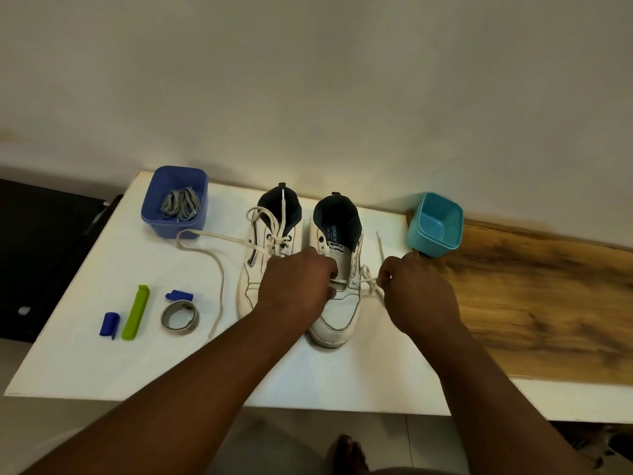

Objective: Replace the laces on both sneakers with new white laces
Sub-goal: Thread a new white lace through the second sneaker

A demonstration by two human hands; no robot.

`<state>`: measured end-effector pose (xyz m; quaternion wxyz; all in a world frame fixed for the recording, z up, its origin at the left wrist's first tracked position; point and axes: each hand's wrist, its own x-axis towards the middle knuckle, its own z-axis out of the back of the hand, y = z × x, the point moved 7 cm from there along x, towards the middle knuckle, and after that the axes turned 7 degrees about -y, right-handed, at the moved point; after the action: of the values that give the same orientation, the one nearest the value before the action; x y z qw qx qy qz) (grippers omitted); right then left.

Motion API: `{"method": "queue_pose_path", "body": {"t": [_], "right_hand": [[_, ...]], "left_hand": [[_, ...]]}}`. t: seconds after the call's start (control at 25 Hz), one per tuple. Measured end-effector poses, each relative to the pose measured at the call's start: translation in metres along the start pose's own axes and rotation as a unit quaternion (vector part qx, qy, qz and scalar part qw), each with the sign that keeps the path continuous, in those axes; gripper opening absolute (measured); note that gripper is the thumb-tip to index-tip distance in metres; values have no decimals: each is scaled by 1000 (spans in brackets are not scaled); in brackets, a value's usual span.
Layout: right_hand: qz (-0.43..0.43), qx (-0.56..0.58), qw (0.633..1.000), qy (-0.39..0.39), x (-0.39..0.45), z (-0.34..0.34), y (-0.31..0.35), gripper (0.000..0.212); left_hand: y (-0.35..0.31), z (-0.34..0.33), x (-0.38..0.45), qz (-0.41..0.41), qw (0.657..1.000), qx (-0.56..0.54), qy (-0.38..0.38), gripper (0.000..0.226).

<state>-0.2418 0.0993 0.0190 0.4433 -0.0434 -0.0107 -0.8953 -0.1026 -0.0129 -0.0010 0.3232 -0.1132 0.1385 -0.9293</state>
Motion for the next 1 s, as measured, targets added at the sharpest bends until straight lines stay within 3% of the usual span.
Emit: {"method": "queue_pose_path", "body": {"t": [0.08,0.24,0.4,0.44,0.52,0.64,0.68,0.8,0.88,1.0], "right_hand": [[-23,47,998,-18,1,-1,0,6],[-108,134,985,32,0,-23,-10,36],[-104,235,965,48,8,-45,1,43],[-123,287,948,58,9,-49,3,40],[-179,391,901,63,9,-53,1,23],[-269,499,823,28,7,-45,-10,18],[-279,495,823,20,7,-42,-11,24],[-246,353,901,53,2,-43,-1,53],[-252,361,895,72,-2,-55,4,49],[-272,395,873,91,-1,-63,1,22]], "left_hand": [[-1,2,-1,-7,1000,8,-3,29],[-3,19,-1,-9,999,44,-20,51],[1,45,-5,26,995,93,-5,34],[3,51,-6,33,997,63,19,30],[8,62,-10,74,988,-96,93,24],[0,97,-12,111,921,-356,109,9],[-3,110,-12,116,902,-404,93,9],[-10,147,-17,137,849,-507,55,16],[-12,167,-23,144,823,-548,34,17],[-11,198,-31,147,787,-600,-1,22]]}}
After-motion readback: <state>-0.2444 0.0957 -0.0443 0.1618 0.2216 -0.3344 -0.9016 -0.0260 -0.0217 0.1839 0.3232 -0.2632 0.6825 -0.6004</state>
